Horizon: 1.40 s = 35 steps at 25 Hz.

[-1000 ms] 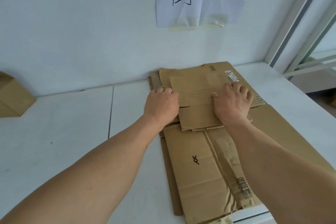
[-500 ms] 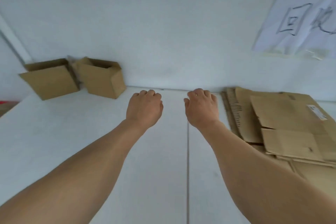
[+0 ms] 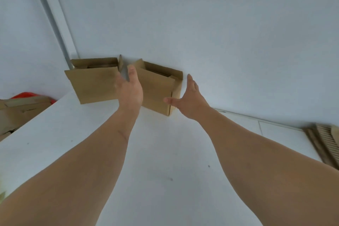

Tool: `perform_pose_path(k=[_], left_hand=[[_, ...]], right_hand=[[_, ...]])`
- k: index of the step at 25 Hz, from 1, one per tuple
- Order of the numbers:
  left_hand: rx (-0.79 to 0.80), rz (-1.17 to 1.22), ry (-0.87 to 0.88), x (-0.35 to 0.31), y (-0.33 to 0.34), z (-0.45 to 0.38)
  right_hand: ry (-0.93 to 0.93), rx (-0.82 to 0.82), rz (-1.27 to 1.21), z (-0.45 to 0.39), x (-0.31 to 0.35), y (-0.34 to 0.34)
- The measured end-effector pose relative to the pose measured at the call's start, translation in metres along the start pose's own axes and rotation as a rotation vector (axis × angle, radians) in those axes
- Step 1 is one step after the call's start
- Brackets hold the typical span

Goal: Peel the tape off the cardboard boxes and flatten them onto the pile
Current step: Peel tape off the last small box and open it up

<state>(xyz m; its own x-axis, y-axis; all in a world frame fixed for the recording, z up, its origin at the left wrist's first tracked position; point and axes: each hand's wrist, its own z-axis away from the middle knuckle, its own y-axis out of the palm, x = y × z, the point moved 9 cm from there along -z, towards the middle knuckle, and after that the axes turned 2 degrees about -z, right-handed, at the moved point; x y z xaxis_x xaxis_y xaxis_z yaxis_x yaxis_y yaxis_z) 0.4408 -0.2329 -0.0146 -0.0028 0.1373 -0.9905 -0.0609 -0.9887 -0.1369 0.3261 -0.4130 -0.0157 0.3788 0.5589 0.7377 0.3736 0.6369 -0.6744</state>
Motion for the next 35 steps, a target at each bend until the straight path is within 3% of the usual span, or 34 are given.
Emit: perform_pose_path(k=[4, 7, 14, 21, 28, 35], left_hand=[[0.258, 0.079, -0.253, 0.030, 0.024, -0.010], [0.269, 0.063, -0.148, 0.025, 0.014, 0.013], [0.307, -0.109, -0.062, 0.011, -0.017, 0.127], [0.499, -0.152, -0.125, 0.032, -0.013, 0.268], [0.549, -0.176, -0.018, 0.043, -0.010, 0.292], [0.696, -0.119, -0.078, 0.051, -0.007, 0.299]], right_hand=[[0.007, 0.048, -0.123, -0.028, -0.010, 0.020], [0.014, 0.034, -0.244, -0.007, -0.015, 0.017], [0.266, -0.001, -0.503, 0.161, -0.054, -0.015], [0.617, -0.077, -0.596, 0.328, -0.125, -0.035], [0.529, -0.141, -0.287, 0.347, -0.153, -0.067], [0.369, -0.127, -0.330, 0.342, -0.152, -0.081]])
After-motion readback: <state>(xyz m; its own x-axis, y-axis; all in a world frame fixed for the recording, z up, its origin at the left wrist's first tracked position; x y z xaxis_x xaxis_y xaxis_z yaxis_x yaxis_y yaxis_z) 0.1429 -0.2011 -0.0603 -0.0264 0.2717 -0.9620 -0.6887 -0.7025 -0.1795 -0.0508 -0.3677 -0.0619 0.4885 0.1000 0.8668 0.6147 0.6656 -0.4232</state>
